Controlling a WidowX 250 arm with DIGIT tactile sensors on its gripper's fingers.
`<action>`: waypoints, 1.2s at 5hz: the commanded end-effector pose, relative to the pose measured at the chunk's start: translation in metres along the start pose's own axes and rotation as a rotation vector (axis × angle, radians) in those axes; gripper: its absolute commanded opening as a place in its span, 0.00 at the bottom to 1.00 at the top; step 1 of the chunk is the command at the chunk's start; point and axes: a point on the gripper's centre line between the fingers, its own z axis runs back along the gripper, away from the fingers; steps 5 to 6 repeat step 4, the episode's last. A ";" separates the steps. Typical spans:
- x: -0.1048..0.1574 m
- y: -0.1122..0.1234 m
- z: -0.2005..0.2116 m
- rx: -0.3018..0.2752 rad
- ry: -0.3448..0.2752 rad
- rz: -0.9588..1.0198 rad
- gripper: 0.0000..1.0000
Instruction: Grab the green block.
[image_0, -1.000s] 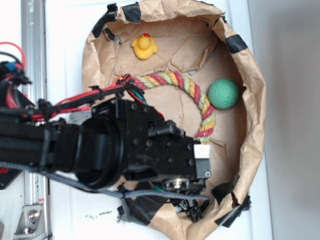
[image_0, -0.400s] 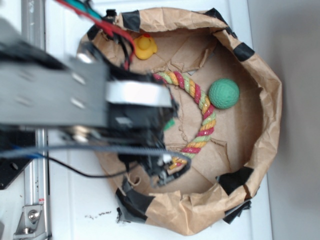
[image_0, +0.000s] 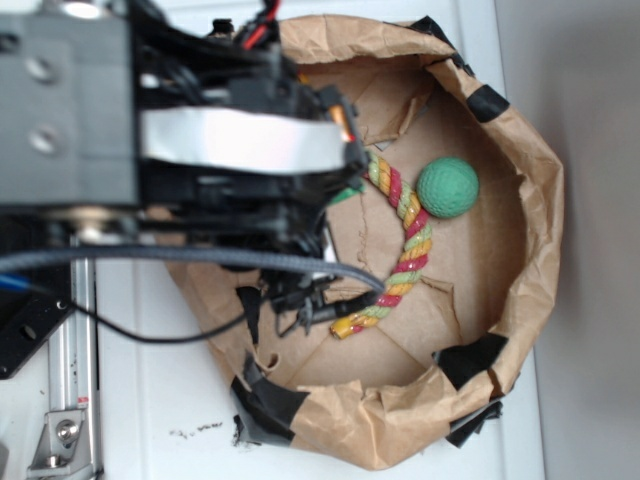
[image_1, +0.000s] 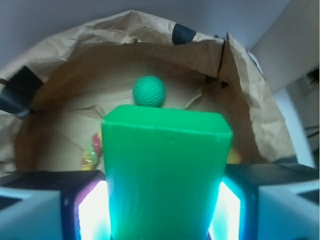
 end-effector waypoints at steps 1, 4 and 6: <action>0.015 -0.010 -0.003 0.011 -0.048 -0.104 0.00; 0.014 -0.010 -0.008 -0.042 -0.048 -0.080 0.00; 0.014 -0.010 -0.008 -0.042 -0.048 -0.080 0.00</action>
